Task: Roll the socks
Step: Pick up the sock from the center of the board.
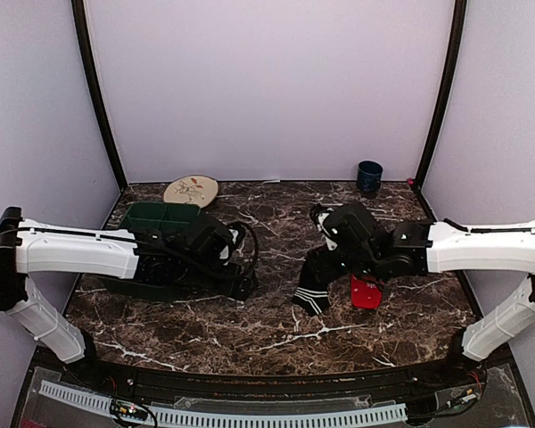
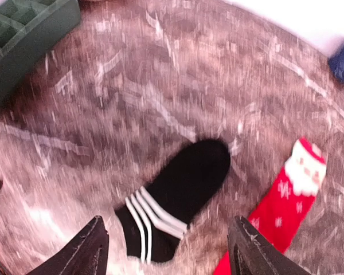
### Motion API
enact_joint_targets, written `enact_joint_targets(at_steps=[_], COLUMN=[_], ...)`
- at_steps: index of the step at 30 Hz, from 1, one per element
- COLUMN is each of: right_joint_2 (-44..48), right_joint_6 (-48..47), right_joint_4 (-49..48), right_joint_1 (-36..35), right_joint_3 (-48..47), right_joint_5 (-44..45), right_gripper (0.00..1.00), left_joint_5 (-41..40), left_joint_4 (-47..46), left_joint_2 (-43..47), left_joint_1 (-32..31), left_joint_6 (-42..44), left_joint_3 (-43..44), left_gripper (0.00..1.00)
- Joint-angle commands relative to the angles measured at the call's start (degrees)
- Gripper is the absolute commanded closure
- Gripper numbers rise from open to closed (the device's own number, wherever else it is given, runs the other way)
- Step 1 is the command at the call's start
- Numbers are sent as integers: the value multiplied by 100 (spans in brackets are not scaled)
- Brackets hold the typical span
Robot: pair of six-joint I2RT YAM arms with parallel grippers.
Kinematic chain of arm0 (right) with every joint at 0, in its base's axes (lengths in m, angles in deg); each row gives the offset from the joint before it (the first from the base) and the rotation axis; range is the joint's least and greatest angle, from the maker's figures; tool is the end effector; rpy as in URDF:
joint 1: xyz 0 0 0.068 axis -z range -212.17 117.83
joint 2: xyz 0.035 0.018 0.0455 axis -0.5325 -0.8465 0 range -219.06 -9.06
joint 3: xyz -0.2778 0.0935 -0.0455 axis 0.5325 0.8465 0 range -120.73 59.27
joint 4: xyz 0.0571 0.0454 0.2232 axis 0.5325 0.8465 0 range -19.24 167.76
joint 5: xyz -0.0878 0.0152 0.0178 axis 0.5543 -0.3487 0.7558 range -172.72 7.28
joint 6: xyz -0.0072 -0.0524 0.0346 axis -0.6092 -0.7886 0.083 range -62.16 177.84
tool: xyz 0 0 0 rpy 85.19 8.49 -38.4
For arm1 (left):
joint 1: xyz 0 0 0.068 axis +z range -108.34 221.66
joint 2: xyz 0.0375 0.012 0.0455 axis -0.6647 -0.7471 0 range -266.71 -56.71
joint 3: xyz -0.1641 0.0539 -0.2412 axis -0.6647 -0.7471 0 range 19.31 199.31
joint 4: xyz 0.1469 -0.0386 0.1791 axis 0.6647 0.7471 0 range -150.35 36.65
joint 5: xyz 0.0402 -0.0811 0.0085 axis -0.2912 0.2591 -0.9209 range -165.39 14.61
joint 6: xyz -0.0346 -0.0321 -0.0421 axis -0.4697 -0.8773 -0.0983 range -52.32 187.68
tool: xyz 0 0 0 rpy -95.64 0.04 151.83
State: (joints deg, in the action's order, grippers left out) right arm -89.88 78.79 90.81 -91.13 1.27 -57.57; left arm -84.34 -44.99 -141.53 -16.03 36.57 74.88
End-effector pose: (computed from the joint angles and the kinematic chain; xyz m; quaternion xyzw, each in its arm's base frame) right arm 0.1636 0.2319 0.2895 -0.2090 0.8742 0.0976 0.4273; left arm 0.1662 -0.2486 0.2620 0.1821 0.9020 -0.2178 0.3252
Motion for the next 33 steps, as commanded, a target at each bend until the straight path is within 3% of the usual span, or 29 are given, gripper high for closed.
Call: enact_joint_targets(at_steps=[1, 11, 33], right_joint_2=[487, 61, -1200], right_joint_6=[629, 1016, 523], right_joint_4=[682, 603, -480], right_joint_1=[-601, -1146, -1002], right_joint_3=[536, 919, 1031], right_joint_5=[401, 213, -195], right_gripper=[33, 40, 41], left_joint_5=[593, 808, 953], left_joint_4=[-488, -692, -799], left_joint_2=[-441, -922, -901], left_joint_1=[12, 12, 12], left_joint_6=[232, -111, -374], left_joint_3=[412, 581, 388], left_gripper=[9, 9, 10])
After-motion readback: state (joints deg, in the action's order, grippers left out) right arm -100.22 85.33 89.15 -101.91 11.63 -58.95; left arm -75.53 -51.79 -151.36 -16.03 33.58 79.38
